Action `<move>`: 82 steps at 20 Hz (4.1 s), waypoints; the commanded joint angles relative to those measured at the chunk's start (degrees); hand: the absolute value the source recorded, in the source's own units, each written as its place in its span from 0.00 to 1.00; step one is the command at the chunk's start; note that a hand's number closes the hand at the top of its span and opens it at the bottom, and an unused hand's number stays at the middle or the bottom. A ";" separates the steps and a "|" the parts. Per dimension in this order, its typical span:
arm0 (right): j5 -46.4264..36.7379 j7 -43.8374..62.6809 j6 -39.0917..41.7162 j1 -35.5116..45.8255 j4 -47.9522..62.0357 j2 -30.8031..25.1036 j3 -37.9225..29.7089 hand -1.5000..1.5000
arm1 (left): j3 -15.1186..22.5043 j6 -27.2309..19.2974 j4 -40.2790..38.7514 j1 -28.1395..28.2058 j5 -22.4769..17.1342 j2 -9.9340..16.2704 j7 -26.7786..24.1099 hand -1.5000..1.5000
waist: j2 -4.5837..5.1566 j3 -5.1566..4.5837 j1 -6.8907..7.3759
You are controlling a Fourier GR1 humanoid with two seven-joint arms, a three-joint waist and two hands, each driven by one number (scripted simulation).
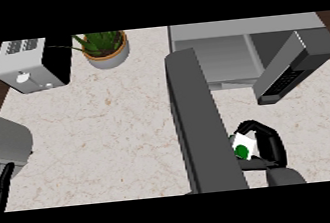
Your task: Pick up the milk, place it into the microwave and close the microwave
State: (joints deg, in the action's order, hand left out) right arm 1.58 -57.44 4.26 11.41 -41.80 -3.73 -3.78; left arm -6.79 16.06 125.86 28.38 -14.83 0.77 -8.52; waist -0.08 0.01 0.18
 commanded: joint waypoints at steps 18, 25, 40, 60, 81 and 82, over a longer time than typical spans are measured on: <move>6.94 9.85 13.46 -0.03 -16.39 -11.27 -0.46 1.00 | -4.09 5.05 -0.11 4.34 -5.43 0.91 -2.04 0.00 | -0.11 -0.05 -0.07; 1.46 22.14 0.29 5.46 -23.79 -6.36 2.57 1.00 | -4.61 4.06 -0.03 2.05 -4.82 0.46 0.62 0.00 | 0.03 -0.02 0.27; -2.26 21.40 -4.97 36.00 10.56 -5.50 -4.06 1.00 | -8.66 6.93 -8.74 -3.99 -4.58 1.48 -2.48 0.00 | 0.61 0.02 1.67; -8.60 17.43 -19.71 52.67 32.55 -8.81 -5.92 1.00 | -5.99 7.97 -7.46 -7.98 -5.44 2.61 1.41 0.00 | 3.08 0.12 7.03; -16.93 22.97 -50.72 54.38 41.32 -11.87 -1.06 0.00 | -2.10 5.94 -6.35 -13.71 2.35 3.11 2.78 0.00 | 5.45 -0.02 10.58; -12.55 23.04 -42.04 56.80 38.97 -9.72 -4.94 0.00 | -1.38 5.97 -6.47 -13.78 2.80 3.06 3.33 0.00 | 5.20 0.36 10.66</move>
State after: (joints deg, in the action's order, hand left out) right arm -11.53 -36.66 -40.03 66.83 -3.95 -14.18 -8.15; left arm -9.37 22.26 119.26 15.34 -13.22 3.89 -5.94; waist 5.13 0.23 10.52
